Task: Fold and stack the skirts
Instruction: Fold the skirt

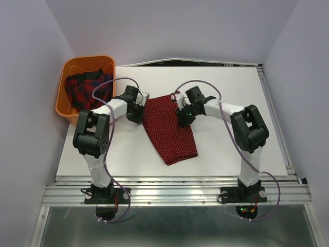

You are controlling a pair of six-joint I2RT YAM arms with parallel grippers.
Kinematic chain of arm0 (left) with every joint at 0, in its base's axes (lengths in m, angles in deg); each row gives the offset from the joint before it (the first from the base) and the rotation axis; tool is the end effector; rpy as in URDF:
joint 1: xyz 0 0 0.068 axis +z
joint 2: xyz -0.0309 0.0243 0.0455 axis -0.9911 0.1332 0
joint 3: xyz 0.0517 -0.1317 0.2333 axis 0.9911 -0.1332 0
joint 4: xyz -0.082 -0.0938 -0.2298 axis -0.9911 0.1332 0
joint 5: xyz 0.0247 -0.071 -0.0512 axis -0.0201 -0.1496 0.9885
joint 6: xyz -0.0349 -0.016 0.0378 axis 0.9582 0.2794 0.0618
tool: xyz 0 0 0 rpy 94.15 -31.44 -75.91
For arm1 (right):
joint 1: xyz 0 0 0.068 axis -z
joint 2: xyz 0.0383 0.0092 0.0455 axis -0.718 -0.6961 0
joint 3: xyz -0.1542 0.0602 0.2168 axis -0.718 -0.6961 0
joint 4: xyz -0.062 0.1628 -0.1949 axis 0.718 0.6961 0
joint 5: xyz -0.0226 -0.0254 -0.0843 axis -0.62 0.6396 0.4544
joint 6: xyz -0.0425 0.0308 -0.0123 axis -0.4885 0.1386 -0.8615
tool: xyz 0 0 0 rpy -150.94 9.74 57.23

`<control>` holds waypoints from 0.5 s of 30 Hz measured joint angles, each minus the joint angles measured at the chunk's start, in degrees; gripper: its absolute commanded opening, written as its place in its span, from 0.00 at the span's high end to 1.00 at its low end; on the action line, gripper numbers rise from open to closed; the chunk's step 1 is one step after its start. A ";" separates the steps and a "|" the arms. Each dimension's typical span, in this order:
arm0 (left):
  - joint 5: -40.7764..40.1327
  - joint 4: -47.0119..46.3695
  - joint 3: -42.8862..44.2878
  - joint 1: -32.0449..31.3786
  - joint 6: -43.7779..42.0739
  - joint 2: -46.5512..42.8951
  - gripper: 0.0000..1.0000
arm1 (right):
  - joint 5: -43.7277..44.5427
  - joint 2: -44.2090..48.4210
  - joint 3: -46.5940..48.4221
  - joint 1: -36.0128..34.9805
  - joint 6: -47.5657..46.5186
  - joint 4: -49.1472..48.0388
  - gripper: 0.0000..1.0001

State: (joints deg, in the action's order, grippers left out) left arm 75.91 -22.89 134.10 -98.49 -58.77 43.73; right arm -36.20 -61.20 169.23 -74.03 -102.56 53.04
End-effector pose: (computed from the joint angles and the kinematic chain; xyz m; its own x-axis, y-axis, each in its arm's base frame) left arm 0.3633 -0.1117 0.1726 -0.7550 0.3649 -0.5448 0.4753 0.8770 -0.0712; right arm 0.3666 0.2108 0.1634 -0.5358 -0.6405 -0.5501 -0.8172 0.5571 0.1474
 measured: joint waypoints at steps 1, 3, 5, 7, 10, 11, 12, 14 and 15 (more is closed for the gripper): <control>0.63 0.15 1.29 -0.02 -0.09 0.92 0.71 | 0.55 1.64 -2.73 0.00 0.76 -1.95 0.61; 1.86 -0.22 3.69 -0.31 -0.26 2.60 0.73 | 1.27 4.87 -7.74 0.00 2.05 -3.93 0.61; 3.54 -0.66 6.25 -0.98 -0.33 4.85 0.75 | 2.01 8.11 -11.89 0.00 3.50 -4.15 0.62; 5.18 -0.81 8.87 -1.95 -0.31 6.91 0.75 | 2.69 10.40 -15.02 0.00 4.55 -4.68 0.62; 7.61 -1.25 12.90 -4.20 -0.26 10.05 0.72 | 3.45 12.24 -17.84 0.39 5.95 -6.29 0.62; 8.24 -1.31 14.01 -4.98 -0.17 10.84 0.70 | 3.50 12.55 -18.38 0.59 6.36 -6.67 0.62; 8.74 -1.33 14.88 -5.55 -0.04 11.50 0.68 | 3.48 12.70 -18.60 0.74 6.67 -6.84 0.62; 9.53 -1.77 16.09 -6.45 0.22 12.35 0.61 | 3.02 12.83 -18.75 1.36 7.67 -6.86 0.60; 9.66 -2.08 16.15 -6.99 0.26 12.41 0.58 | 2.86 12.85 -18.75 1.49 7.87 -6.71 0.58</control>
State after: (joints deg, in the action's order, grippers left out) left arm 85.57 -24.96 150.25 -105.48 -58.51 56.15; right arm -33.34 -48.35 150.48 -72.54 -94.69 46.33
